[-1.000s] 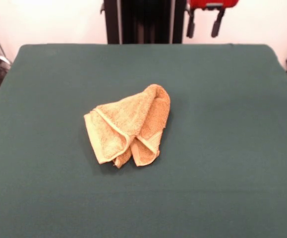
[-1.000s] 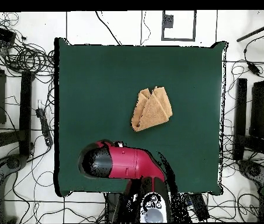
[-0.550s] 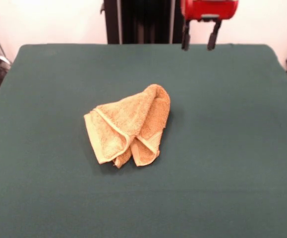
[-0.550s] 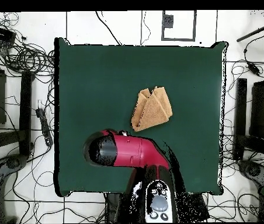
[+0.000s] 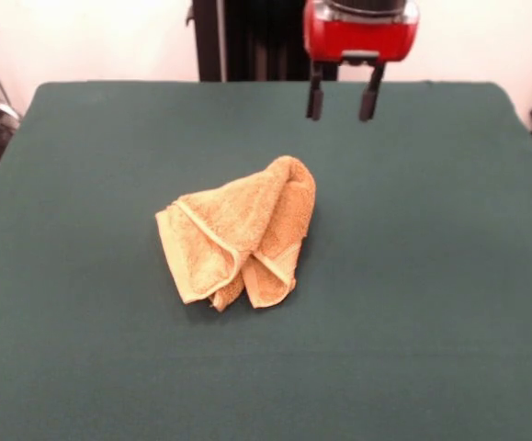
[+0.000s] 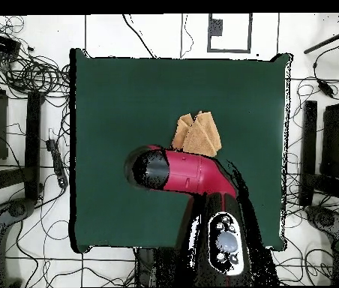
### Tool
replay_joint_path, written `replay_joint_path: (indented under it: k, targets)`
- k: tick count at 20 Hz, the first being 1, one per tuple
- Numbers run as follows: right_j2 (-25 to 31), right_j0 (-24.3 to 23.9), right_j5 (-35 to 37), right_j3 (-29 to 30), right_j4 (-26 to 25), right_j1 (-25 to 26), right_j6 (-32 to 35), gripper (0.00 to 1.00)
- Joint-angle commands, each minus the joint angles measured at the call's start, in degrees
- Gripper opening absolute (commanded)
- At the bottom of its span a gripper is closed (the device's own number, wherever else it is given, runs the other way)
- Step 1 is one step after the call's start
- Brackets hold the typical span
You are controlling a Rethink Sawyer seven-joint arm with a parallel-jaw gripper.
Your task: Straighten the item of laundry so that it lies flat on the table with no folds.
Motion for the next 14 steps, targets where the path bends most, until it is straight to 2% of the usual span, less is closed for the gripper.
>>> replay_joint_path:
  k: [1,5,14]
  targets:
    - [5.9,-1.8,5.2,-3.9,-0.3,1.4,2.6,1.0]
    - [5.4,-1.0,10.1,-7.9,-0.9,2.5,2.5,1.0]
    - [7.8,-3.5,9.9,-9.9,-2.0,5.4,-0.8,1.0]
